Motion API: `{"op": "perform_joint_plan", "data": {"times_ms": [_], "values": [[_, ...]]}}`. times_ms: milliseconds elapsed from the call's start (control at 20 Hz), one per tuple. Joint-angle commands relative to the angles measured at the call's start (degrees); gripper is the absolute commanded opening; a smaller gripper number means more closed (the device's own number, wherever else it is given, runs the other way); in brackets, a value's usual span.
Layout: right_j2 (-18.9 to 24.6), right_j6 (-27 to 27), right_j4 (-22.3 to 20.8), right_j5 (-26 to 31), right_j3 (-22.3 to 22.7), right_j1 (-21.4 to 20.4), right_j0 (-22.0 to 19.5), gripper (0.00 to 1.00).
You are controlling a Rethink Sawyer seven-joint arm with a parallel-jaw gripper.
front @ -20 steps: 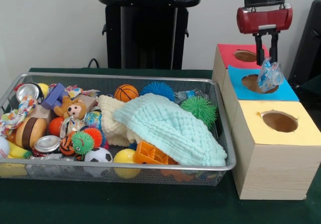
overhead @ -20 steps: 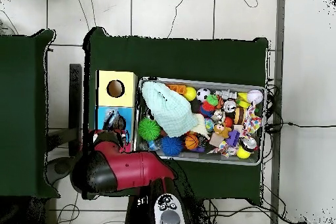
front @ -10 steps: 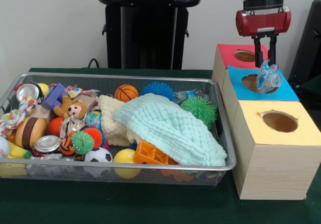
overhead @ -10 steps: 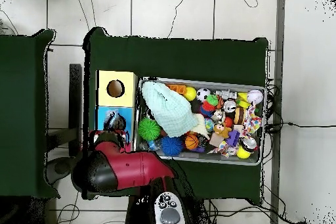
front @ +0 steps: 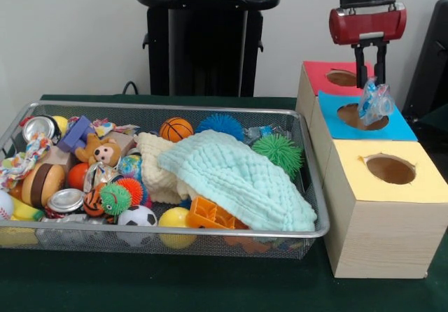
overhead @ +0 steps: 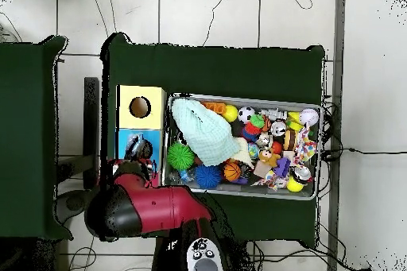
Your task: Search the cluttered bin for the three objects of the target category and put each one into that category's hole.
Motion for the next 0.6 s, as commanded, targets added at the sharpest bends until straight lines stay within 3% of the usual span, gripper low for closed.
{"op": "perform_joint_plan", "data": {"times_ms": [50, 600], "values": [[1.67, 5.24, -2.11, 5.49, 2.28, -1.88, -0.45, 0.0], [0.5, 6.15, -2.52, 3.94, 3.81, -1.3, 1.0, 0.0]]}}
